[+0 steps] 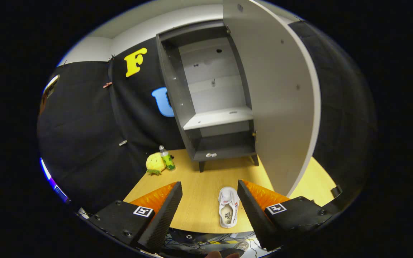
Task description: Open the shoe cabinet door, grab the shoes and put them into the shoe cabinet, then close the shoe cabinet door.
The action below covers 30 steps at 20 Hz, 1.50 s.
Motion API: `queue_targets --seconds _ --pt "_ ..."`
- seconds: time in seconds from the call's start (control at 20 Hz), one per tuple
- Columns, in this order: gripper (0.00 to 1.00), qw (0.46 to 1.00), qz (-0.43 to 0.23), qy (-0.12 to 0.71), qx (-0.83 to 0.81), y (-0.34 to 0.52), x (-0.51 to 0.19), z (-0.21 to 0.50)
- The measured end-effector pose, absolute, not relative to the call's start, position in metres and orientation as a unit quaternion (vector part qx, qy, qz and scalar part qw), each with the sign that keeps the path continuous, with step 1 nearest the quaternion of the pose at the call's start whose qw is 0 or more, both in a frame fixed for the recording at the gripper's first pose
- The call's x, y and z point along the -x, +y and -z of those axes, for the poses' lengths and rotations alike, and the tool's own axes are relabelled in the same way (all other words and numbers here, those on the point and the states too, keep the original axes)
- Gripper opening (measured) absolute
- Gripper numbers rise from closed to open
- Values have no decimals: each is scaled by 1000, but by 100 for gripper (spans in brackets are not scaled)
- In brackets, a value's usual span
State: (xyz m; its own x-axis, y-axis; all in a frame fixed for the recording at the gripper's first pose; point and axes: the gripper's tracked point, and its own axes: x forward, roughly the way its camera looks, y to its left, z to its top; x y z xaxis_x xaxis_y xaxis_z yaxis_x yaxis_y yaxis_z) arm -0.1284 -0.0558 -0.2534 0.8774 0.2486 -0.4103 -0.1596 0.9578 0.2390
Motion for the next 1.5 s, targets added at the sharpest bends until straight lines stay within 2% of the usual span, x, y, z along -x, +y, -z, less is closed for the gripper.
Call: queue_targets --seconds 0.35,0.5,0.6,0.65,0.7,1.0,1.1,1.15,1.35,1.5 --pt "99 945 -83 310 -62 -38 99 389" --pt "96 942 -75 323 -51 -33 86 437" --pt "84 943 -65 325 -37 -34 76 463" --pt "72 942 -63 327 -32 -33 72 476" --pt "66 940 -64 335 -32 -31 69 489" --pt "64 940 -49 334 -46 -35 38 536" --pt "50 946 -42 321 -36 -40 27 543" --pt "47 950 -38 308 -37 -39 20 545" --pt "47 959 -33 278 -31 -36 2 551" --pt "17 960 -46 273 -39 -28 2 547"
